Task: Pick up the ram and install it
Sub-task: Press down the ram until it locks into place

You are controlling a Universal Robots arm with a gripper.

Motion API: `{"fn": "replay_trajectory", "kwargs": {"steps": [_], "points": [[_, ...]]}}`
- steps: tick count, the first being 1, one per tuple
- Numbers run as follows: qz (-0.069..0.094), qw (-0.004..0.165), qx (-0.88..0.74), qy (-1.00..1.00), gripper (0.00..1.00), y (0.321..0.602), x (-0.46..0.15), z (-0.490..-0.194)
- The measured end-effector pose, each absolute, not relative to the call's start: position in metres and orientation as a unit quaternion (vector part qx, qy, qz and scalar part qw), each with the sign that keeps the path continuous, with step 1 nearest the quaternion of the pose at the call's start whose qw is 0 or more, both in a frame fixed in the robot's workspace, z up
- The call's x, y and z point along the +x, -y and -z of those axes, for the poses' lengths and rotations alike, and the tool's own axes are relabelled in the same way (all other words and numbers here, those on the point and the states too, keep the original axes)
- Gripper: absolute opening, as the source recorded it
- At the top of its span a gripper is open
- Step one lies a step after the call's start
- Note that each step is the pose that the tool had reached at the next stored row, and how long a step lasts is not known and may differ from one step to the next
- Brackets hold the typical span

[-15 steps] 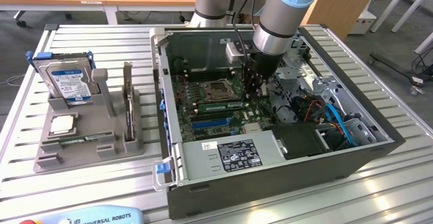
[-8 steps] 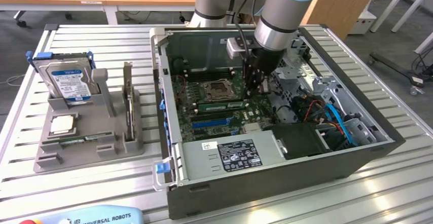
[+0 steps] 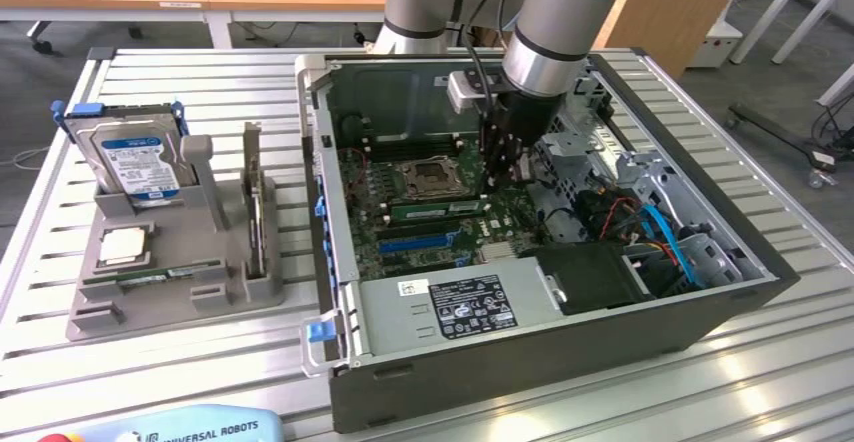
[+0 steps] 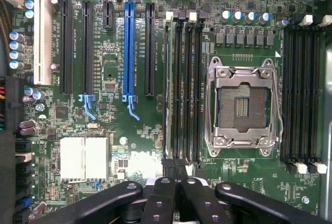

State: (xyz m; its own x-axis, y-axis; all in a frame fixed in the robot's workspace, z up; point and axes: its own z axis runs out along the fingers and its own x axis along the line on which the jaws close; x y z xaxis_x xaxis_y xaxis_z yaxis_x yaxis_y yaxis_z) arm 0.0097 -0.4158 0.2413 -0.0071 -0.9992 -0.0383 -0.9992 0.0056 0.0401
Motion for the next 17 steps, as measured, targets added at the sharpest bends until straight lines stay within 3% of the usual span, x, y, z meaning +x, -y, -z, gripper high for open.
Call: {"fn": "replay_trajectory", "kwargs": {"steps": [17], "points": [[0.028, 0.001, 0.705, 0.709, 0.10, 0.415, -0.026, -0.241]]}}
